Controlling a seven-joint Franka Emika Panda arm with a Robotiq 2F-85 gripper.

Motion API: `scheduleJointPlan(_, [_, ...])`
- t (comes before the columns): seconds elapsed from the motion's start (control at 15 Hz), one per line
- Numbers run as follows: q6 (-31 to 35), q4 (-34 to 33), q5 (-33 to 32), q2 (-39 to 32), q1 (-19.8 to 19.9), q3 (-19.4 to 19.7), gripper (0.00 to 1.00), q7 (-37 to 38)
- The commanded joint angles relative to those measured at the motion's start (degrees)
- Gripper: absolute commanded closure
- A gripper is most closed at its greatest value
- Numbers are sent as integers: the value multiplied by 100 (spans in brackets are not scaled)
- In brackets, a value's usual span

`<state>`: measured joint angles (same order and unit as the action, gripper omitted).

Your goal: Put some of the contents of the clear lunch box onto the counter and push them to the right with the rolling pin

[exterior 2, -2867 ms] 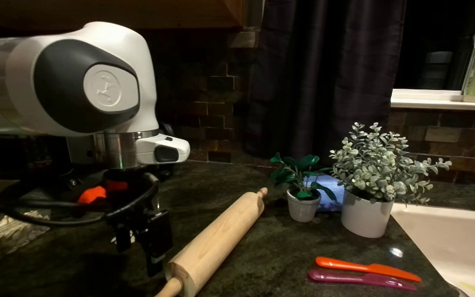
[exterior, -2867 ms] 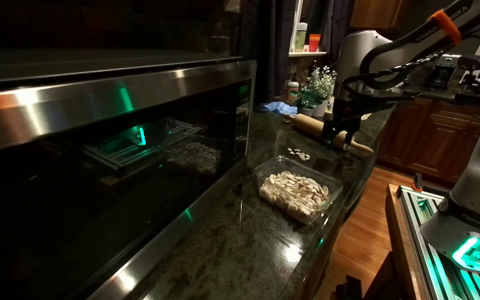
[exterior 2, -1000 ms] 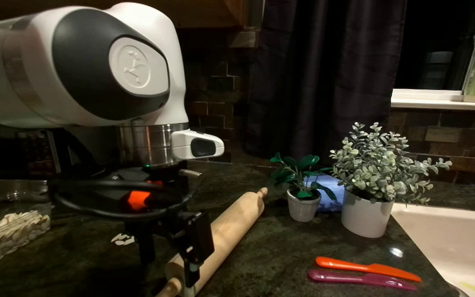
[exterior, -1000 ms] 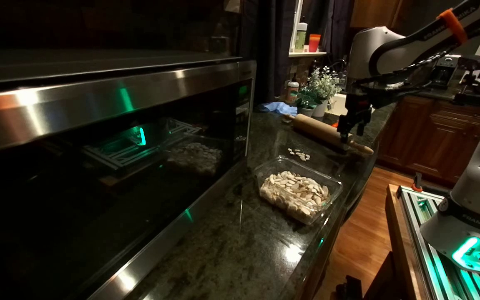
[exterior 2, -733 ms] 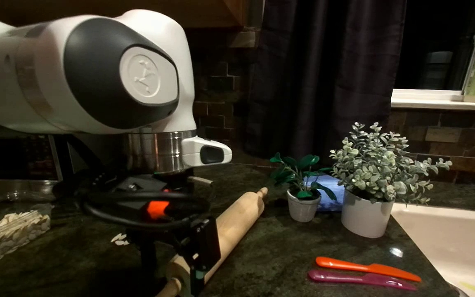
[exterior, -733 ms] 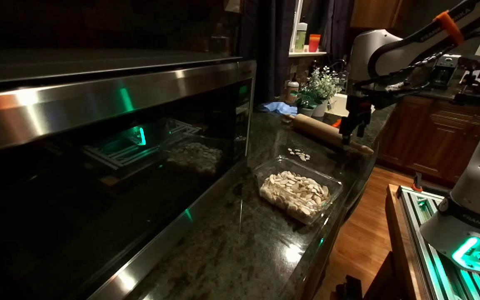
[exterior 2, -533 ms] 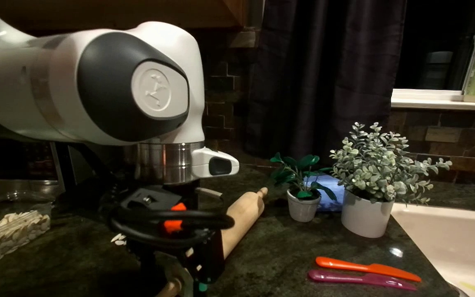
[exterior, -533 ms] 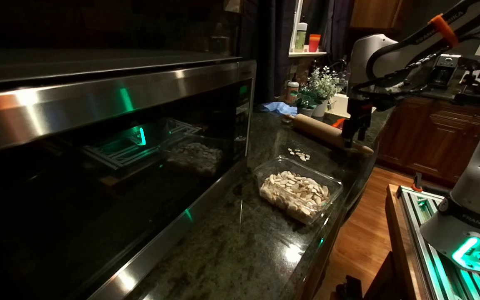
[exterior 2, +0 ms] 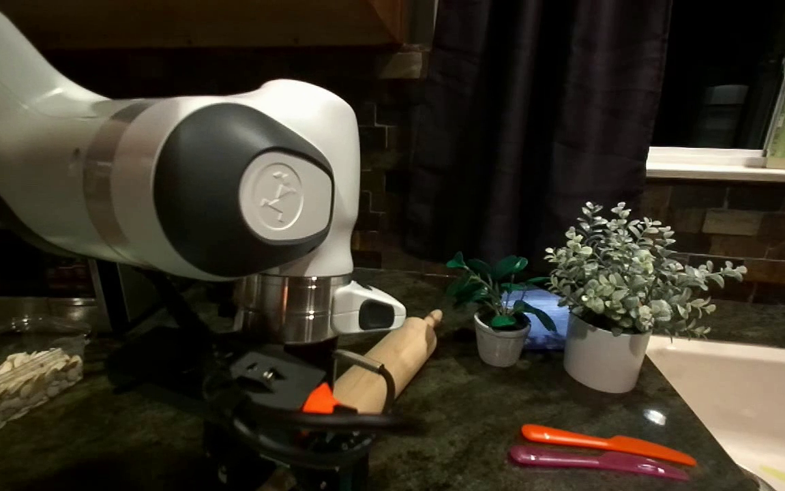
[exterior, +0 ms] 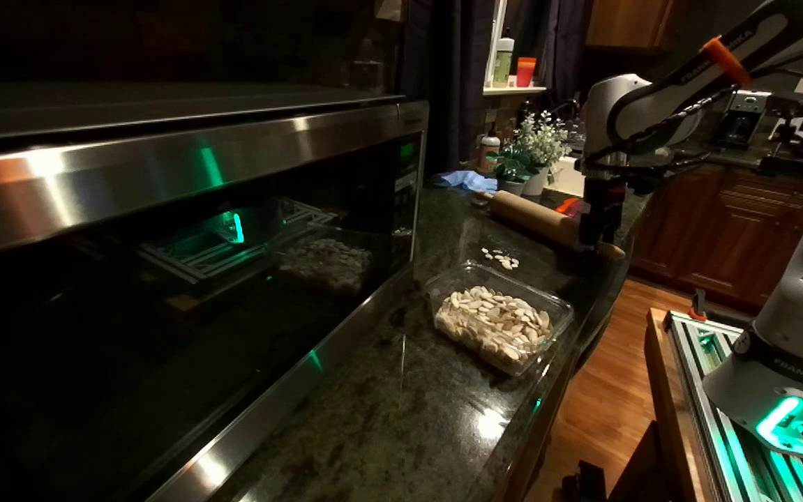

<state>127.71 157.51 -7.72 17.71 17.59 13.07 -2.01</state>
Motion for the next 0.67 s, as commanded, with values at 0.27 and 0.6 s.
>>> scheduleJointPlan(0.27, [-244,-26,204,167,-120,-14,73,37])
scheduleJointPlan(0.6, [-537,-42,203,425,-341,-364,100,447])
